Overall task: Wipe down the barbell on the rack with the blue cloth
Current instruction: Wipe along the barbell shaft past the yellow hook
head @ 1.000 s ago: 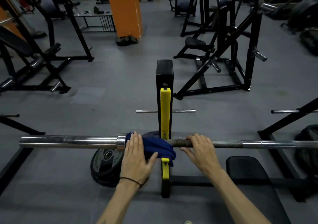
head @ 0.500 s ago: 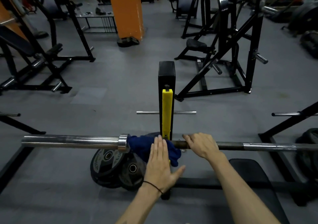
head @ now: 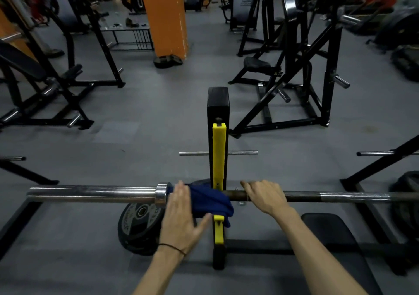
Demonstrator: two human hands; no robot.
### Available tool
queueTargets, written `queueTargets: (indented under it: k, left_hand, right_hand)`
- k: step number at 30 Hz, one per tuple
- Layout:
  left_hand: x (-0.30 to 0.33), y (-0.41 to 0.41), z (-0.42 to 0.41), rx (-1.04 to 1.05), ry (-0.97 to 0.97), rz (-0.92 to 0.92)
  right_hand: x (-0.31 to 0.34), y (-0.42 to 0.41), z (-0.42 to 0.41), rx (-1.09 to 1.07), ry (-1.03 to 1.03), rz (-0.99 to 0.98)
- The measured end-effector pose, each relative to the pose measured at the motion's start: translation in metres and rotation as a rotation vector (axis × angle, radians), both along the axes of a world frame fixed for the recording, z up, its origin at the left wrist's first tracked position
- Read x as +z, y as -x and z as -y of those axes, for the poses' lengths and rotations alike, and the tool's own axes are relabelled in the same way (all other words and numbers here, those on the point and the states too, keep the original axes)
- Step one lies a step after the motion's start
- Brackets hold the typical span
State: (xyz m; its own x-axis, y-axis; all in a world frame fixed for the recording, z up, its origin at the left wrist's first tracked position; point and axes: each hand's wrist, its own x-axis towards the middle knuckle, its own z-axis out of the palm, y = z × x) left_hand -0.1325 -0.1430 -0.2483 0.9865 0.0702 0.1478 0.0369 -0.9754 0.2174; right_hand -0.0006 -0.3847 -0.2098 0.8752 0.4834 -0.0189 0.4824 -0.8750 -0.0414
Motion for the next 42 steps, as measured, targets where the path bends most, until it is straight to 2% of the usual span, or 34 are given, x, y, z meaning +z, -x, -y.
queueTargets:
  k: [3, 6, 7, 9, 11, 13, 16, 18, 22, 25, 27, 30, 34, 36, 39, 40, 42]
  left_hand:
    - [0.0, -0.005, 0.019, 0.117, 0.025, -0.033]
    - [-0.005, -0.007, 0.068, -0.095, -0.064, -0.029]
    - [-0.005, -0.005, 0.063, -0.142, -0.114, -0.021]
    - [-0.005, -0.005, 0.027, -0.107, -0.175, 0.008]
    - [-0.002, -0.003, -0.003, 0.036, -0.143, 0.035]
    - [0.004, -0.009, 0.013, 0.126, -0.042, 0.005]
    - [0.0, -0.008, 0.073, -0.043, -0.017, 0.001]
    - [-0.004, 0.0, 0.067, -0.128, -0.071, 0.026]
    - [-0.005, 0.007, -0.005, 0.025, -0.071, 0.076]
    - [-0.001, -0.001, 0.027, 0.095, -0.003, 0.009]
    - [-0.007, -0.002, 0.067, -0.026, -0.041, 0.031]
    - [-0.009, 0.002, 0.061, -0.146, -0.056, 0.033]
    - [-0.004, 0.003, 0.005, 0.077, -0.025, 0.061]
    - [0.003, -0.006, 0.029, 0.151, 0.019, 0.033]
    - [-0.002, -0.004, 0.087, -0.059, -0.008, 0.028]
    - [-0.004, 0.0, 0.087, -0.117, -0.023, 0.018]
    - [-0.003, 0.001, 0.054, -0.09, -0.054, 0.024]
  right_hand:
    - [-0.004, 0.002, 0.001, 0.049, 0.02, 0.038]
    - [-0.009, -0.001, 0.003, 0.034, -0.013, 0.033]
    - [-0.011, 0.0, 0.004, 0.046, -0.016, 0.049]
    - [-0.016, 0.002, 0.009, 0.041, -0.038, 0.109]
    - [-0.023, 0.006, 0.012, 0.01, -0.113, 0.16]
    - [-0.028, 0.01, 0.01, 0.022, -0.208, 0.204]
    - [-0.033, 0.017, 0.008, 0.036, -0.328, 0.23]
    - [-0.039, 0.023, 0.017, 0.025, -0.362, 0.258]
    - [-0.05, 0.03, 0.029, -0.053, -0.295, 0.326]
    - [-0.049, 0.028, 0.016, -0.126, -0.283, 0.349]
    - [-0.048, 0.028, 0.015, -0.116, -0.288, 0.355]
    - [-0.045, 0.025, 0.021, -0.08, -0.286, 0.338]
    - [-0.045, 0.02, 0.021, -0.063, -0.247, 0.321]
    - [-0.043, 0.016, 0.024, -0.045, -0.205, 0.28]
    - [-0.023, 0.009, 0.025, -0.04, -0.1, 0.113]
    - [-0.017, 0.007, 0.025, -0.05, -0.072, 0.052]
    - [-0.009, 0.003, 0.024, -0.069, -0.071, -0.04]
